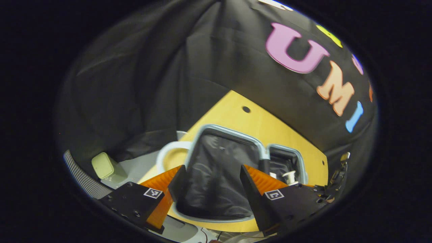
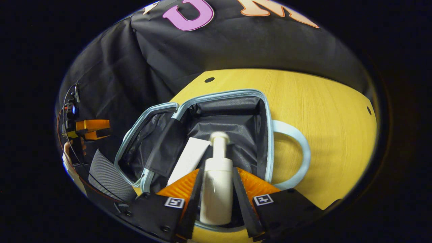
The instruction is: First open the suitcase, pack the skin care products into it, and then close the suitcase.
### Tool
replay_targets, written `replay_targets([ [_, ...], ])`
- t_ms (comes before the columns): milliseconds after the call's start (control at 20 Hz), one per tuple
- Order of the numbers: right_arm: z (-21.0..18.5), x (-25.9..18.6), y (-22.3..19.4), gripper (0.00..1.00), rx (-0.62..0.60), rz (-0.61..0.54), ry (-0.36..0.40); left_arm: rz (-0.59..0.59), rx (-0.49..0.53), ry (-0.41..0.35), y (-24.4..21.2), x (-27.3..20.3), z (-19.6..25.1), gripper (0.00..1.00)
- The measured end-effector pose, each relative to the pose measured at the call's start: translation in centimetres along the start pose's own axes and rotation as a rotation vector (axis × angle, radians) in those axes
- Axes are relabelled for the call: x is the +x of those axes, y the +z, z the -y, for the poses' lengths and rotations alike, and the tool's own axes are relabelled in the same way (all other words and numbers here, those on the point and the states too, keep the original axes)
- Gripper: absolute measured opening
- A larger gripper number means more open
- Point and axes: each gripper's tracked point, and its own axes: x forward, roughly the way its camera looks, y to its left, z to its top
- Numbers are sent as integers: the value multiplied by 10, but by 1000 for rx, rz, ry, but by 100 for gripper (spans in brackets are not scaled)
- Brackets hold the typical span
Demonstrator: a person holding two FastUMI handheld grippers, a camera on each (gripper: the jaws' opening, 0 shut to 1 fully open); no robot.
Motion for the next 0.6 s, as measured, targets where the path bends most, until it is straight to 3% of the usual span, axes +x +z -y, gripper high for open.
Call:
replay_targets([
  [50, -1, 2, 2, 50, 6, 12, -3, 22, -10, 26, 6, 0, -20, 94],
  [100, -4, 0, 6, 54, 10, 33, 1, 34, -16, 39, 10, 7, -40, 94],
  [150, -6, -2, 11, 73, 8, 60, 7, 31, -29, 44, 10, 15, -55, 93],
  [250, -8, -23, 25, 97, -13, 135, 8, 3, -62, 51, 2, 34, -82, 93],
  [350, -10, -47, 42, 98, -33, 233, 12, -33, -99, 49, -10, 53, -94, 89],
  [400, -9, -65, 49, 98, -34, 278, 10, -51, -118, 46, -16, 62, -100, 94],
  [600, 10, -143, 72, 98, -14, 444, -52, -117, -192, 18, -37, 88, -112, 94],
])
